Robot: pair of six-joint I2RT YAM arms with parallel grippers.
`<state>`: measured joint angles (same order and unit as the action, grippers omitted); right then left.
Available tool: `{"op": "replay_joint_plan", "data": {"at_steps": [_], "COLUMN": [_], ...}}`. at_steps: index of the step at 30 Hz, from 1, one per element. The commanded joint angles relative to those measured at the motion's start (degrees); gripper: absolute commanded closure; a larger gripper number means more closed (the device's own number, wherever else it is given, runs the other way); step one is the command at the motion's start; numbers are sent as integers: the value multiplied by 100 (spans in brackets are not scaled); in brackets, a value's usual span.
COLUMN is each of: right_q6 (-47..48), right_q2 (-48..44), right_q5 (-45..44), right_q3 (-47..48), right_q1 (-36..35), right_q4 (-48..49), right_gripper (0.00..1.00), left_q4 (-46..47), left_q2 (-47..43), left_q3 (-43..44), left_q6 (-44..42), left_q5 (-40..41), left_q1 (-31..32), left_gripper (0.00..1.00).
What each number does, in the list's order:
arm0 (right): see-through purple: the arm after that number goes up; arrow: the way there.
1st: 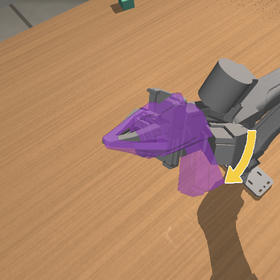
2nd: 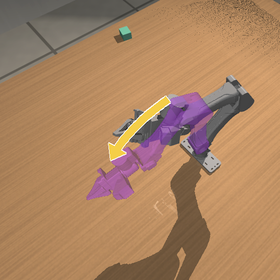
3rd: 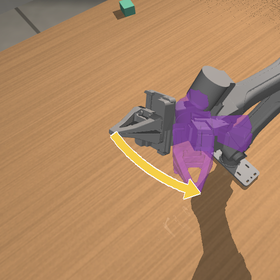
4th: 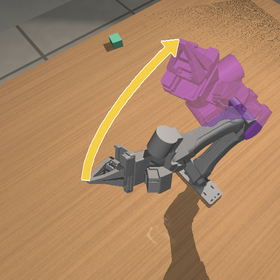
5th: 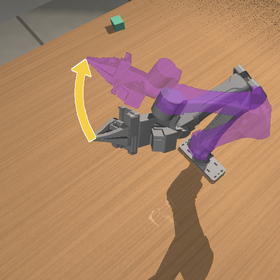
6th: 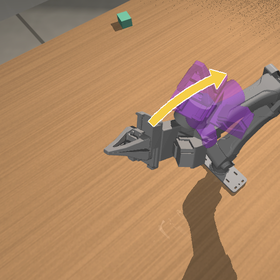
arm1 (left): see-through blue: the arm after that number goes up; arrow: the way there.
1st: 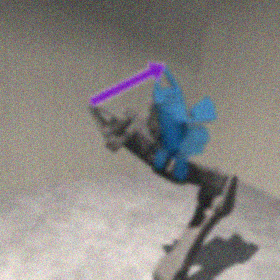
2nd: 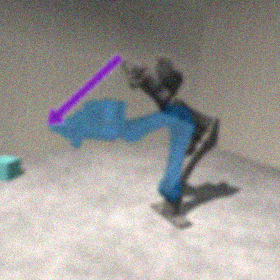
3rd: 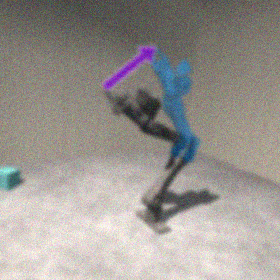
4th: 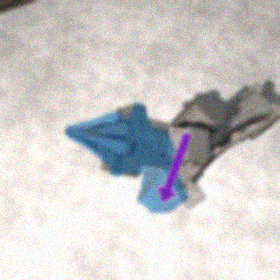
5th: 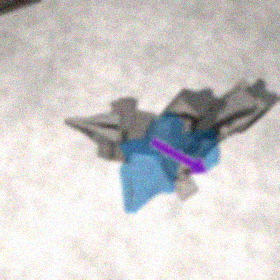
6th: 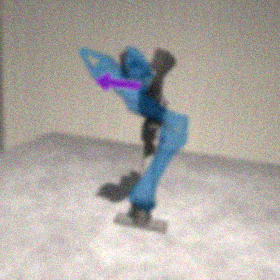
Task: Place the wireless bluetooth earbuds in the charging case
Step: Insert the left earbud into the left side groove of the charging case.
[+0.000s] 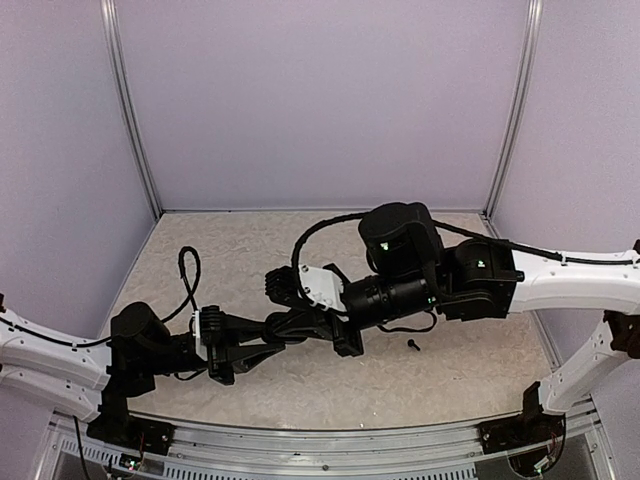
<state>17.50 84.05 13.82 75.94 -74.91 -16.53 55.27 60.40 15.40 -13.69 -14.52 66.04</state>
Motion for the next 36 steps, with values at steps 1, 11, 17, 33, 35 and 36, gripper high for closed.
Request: {"op": "replay_joint_plan", "data": {"at_steps": [1, 11, 17, 33, 35, 36], "right_q6": [135, 215, 200, -10, -33, -29], "right_q2": [115, 211, 293, 75, 51, 36], "right_q5": [-142, -51, -285, -687, -714, -714], "right_q3": [164, 67, 51, 101, 104, 101], "right_q1": [-69, -69, -72, -71, -72, -68], "right_q4": [-86, -164, -209, -148, -148, -148], "right_gripper": [100, 100, 100, 78, 76, 76], "left_q4": [274, 291, 224, 309, 312, 322], "left_q2": [-2, -41, -55, -119, -96, -91], "left_q3": [121, 121, 166, 91, 95, 95], "left_q6": [41, 35, 7, 86, 86, 86], "left_q5": [-78, -193, -210, -159, -153, -156], "left_q1": [33, 60, 99, -34, -38, -39], "left_gripper": [99, 99, 99, 99, 99, 99]}}
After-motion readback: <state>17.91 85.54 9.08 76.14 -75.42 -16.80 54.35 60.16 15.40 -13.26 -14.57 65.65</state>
